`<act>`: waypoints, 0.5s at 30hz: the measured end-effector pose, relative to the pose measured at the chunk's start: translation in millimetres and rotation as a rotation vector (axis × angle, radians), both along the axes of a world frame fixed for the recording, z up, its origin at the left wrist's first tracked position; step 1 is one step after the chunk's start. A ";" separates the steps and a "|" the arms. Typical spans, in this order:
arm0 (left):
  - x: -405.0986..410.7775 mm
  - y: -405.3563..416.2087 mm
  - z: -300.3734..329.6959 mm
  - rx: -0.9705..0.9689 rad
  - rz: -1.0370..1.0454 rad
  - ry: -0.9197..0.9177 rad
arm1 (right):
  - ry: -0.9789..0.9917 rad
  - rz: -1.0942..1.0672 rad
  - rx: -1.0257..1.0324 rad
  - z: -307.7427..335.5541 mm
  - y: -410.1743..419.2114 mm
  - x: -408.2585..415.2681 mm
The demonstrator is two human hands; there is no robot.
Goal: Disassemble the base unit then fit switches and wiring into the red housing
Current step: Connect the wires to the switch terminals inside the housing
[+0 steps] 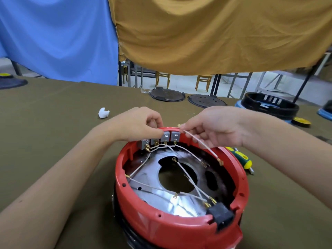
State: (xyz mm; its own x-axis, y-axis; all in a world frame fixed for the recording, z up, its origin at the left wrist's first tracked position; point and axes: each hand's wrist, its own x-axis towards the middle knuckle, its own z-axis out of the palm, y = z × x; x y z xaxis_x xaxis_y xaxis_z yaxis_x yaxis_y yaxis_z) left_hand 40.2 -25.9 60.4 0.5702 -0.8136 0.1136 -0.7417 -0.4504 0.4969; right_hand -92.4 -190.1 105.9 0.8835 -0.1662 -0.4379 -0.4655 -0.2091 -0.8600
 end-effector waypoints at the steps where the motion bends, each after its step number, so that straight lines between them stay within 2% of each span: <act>1: 0.0 0.0 0.2 0.003 -0.007 0.005 | 0.032 -0.001 -0.023 -3.5 2.9 0.7; 8: 1.7 0.7 -0.3 -0.004 -0.015 0.008 | 0.071 -0.130 -0.084 -23.2 11.8 -0.7; 15: 2.0 0.2 -1.9 -0.010 -0.015 0.007 | 0.096 -0.151 -0.136 -28.2 15.0 1.5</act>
